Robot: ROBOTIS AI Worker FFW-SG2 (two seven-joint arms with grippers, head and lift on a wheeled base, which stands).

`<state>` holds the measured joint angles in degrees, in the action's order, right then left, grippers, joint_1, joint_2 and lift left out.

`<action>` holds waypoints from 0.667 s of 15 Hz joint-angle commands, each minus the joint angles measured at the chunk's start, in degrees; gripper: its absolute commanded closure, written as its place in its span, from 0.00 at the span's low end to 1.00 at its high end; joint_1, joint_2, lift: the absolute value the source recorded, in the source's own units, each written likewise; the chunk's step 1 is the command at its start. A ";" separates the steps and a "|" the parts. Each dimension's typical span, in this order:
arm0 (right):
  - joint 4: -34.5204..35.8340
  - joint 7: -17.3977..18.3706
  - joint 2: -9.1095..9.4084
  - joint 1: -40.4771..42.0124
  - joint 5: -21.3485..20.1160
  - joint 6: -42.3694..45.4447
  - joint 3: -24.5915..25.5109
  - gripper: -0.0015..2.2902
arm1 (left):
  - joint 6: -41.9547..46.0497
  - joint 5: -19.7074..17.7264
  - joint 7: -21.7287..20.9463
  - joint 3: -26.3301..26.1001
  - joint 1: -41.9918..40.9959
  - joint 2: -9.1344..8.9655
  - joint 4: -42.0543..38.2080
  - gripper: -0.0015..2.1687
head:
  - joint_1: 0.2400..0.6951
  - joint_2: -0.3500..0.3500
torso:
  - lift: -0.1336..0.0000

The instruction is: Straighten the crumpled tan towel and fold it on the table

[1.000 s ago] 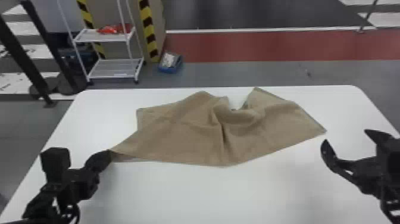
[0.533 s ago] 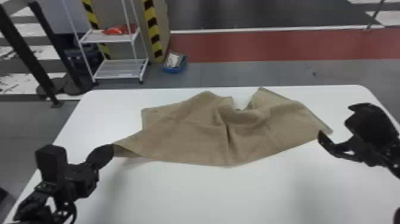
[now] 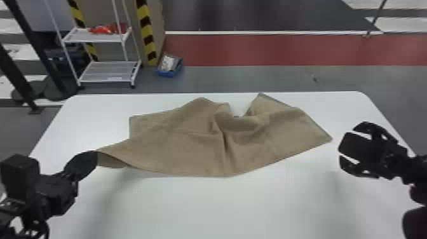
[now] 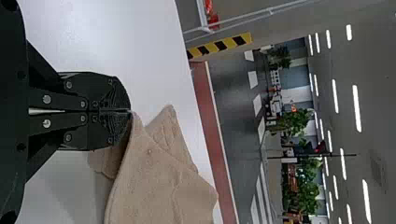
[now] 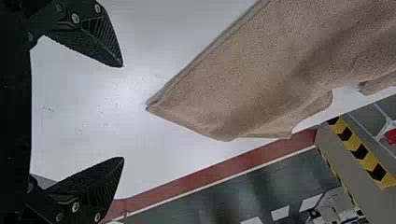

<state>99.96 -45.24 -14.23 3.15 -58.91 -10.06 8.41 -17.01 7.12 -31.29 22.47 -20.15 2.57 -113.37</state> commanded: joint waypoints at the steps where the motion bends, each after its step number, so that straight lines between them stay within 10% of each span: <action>1: -3.46 0.24 -0.18 -3.50 0.91 -0.45 -0.77 0.13 | 0.00 0.79 -0.26 -0.32 -0.42 -0.72 -0.71 0.99 | 1.00 0.50 | 0.08; 10: -15.94 -9.08 0.26 -17.04 -2.87 -4.84 -5.69 0.18 | 1.58 0.79 -0.70 0.30 -2.79 -0.98 -2.03 0.99 | 1.00 0.50 | 0.08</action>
<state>85.06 -53.82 -13.94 -12.43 -61.44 -14.12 3.22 -15.64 7.97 -31.99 22.64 -22.66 1.49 -115.40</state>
